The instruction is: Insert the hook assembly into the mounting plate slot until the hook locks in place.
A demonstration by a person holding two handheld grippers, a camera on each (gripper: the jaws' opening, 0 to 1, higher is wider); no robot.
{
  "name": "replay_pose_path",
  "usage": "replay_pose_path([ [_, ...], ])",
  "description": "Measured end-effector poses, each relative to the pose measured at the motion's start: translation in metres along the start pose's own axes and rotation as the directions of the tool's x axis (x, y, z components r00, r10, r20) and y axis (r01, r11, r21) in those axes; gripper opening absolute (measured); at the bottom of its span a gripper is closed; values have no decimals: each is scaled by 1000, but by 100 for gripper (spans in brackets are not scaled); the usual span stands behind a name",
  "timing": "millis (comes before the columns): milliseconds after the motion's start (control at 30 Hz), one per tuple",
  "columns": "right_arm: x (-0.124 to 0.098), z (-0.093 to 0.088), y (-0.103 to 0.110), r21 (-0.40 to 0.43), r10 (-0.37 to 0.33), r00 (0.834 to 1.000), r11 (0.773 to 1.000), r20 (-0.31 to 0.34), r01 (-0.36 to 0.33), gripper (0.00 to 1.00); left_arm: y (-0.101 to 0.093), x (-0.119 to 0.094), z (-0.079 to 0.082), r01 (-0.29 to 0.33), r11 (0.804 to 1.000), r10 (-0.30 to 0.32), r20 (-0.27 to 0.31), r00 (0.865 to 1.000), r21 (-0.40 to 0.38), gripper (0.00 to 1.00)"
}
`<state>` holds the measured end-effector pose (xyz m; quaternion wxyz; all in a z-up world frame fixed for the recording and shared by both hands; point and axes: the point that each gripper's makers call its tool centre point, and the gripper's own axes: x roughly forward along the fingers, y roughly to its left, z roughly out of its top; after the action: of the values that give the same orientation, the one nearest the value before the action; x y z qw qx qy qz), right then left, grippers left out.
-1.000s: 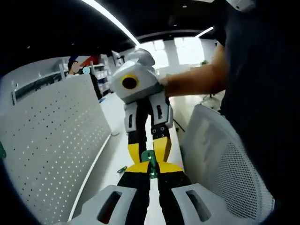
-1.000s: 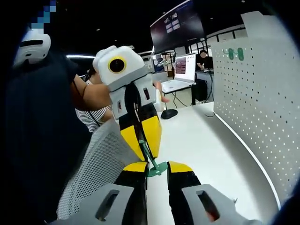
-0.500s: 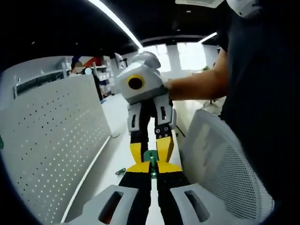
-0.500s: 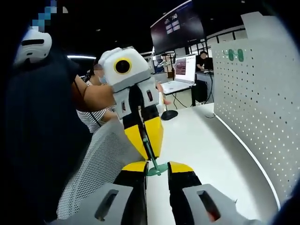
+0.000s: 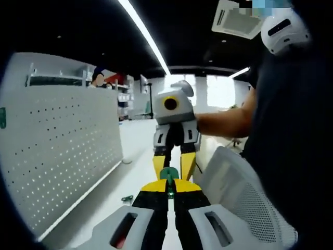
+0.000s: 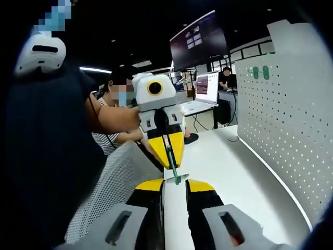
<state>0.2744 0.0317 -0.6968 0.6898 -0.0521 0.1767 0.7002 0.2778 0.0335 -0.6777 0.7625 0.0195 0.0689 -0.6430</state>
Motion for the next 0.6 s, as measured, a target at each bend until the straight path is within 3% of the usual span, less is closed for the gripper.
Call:
replay_pose_path([
  [167,-5,20,5,20,34,995,999,91,-36,19,-1,-7,8,21,999,-18,70,997,-50,2],
  [433,-3,28,10,37,68,989,997,132,-73,18,-5,-8,18,53,997,-44,139,989,-62,2],
  [600,-2,32,14,50,84,984,994,158,-93,16,-7,-8,19,65,996,-55,151,987,-60,2],
])
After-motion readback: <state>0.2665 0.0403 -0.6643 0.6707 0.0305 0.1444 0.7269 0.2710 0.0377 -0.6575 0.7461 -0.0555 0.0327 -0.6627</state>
